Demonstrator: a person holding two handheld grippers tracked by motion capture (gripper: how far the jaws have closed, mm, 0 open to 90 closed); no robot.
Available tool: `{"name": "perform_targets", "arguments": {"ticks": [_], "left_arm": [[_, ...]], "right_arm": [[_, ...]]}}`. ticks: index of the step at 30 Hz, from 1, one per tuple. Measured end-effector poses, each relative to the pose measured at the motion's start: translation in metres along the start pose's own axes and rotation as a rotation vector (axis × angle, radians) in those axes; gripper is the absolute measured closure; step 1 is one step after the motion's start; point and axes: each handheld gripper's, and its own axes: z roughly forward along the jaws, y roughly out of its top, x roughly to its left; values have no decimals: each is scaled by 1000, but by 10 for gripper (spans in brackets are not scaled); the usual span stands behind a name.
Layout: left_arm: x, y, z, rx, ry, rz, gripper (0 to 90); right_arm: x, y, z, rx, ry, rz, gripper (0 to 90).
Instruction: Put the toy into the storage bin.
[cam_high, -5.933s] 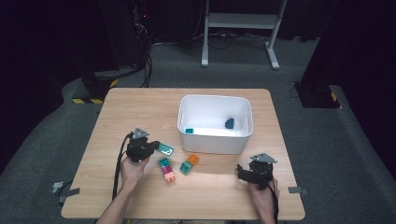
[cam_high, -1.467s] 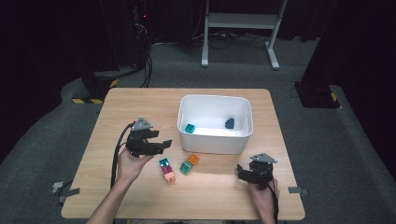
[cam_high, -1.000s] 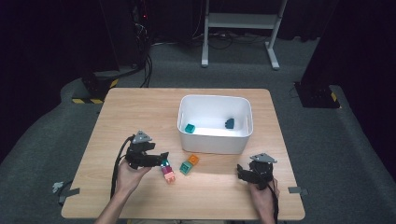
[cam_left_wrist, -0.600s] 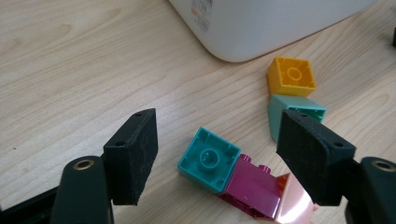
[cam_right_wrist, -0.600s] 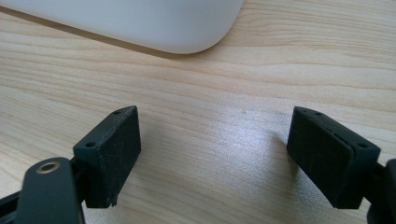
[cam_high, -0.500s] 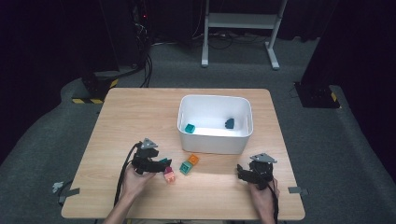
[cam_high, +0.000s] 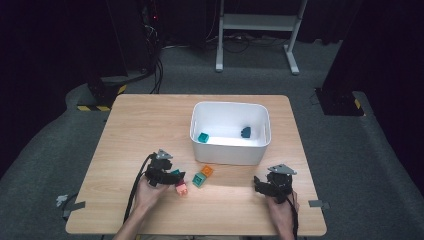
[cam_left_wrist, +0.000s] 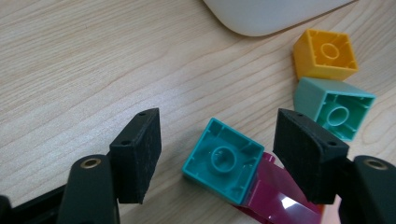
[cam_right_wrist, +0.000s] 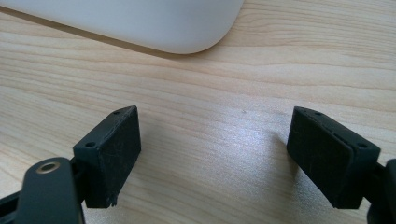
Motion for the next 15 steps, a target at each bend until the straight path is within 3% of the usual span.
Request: {"name": "perform_targets", "arguments": {"ticks": [15], "left_arm": [[8,-1,4,5,21,-27,344]], "right_arm": [[0,0,0,0,0,1,173]]}}
